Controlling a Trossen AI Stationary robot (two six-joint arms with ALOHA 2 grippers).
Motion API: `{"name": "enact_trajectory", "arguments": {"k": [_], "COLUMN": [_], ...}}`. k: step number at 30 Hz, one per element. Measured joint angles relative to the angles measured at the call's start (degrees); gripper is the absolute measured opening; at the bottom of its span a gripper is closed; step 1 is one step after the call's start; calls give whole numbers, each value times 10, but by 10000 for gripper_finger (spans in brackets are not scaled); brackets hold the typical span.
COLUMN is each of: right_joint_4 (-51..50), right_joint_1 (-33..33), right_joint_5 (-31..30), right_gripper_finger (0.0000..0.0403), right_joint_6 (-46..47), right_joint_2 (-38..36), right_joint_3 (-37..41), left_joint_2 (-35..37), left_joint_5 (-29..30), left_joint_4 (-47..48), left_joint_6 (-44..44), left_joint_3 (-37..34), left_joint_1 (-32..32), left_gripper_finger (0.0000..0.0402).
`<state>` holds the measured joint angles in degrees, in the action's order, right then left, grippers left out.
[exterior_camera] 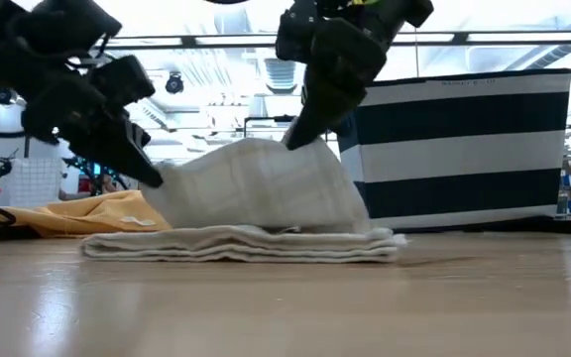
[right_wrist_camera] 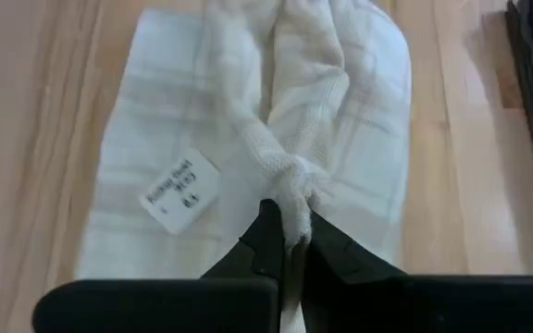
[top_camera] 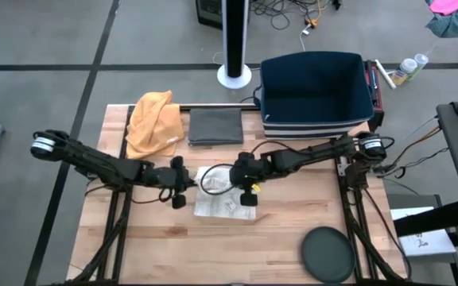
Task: Fold kitchen towel into neat rectangle
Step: Fold the white patterned towel
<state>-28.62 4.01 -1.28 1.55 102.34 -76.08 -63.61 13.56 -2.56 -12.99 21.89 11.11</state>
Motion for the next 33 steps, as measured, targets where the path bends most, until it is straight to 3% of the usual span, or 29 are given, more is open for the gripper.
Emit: {"name": "enact_trajectory", "arguments": {"k": [7,10,14,18,23,27,30,33], "right_joint_4": [-75,-74,-78,-76,-99,-152,-150,-124], "right_joint_1": [14,-5,-37,-53,-48,-17,15,53], "right_joint_5": [-11,-102,-290,-315,-277,-121,-17,21], "right_gripper_finger": [8,8,8,8,8,8,8,8], "right_joint_6": [-30,-78,-129,-178,-166,-93,-40,-12], "right_joint_2": [-8,-10,-19,-25,-38,-65,-72,-57], "right_joint_3": [7,7,7,8,7,8,12,23], "left_joint_2": [31,32,30,24,29,44,31,-13], "left_joint_5": [9,34,41,40,12,-81,-90,-88], "left_joint_4": [4,8,27,0,-18,-3,5,-46], "left_joint_6": [66,118,149,154,119,79,44,-12], "left_joint_3": [28,48,60,61,64,76,71,51], "left_joint_1": [2,-36,-95,-111,-103,-60,-11,35], "left_gripper_finger": [0,0,0,0,0,0,0,0]}}
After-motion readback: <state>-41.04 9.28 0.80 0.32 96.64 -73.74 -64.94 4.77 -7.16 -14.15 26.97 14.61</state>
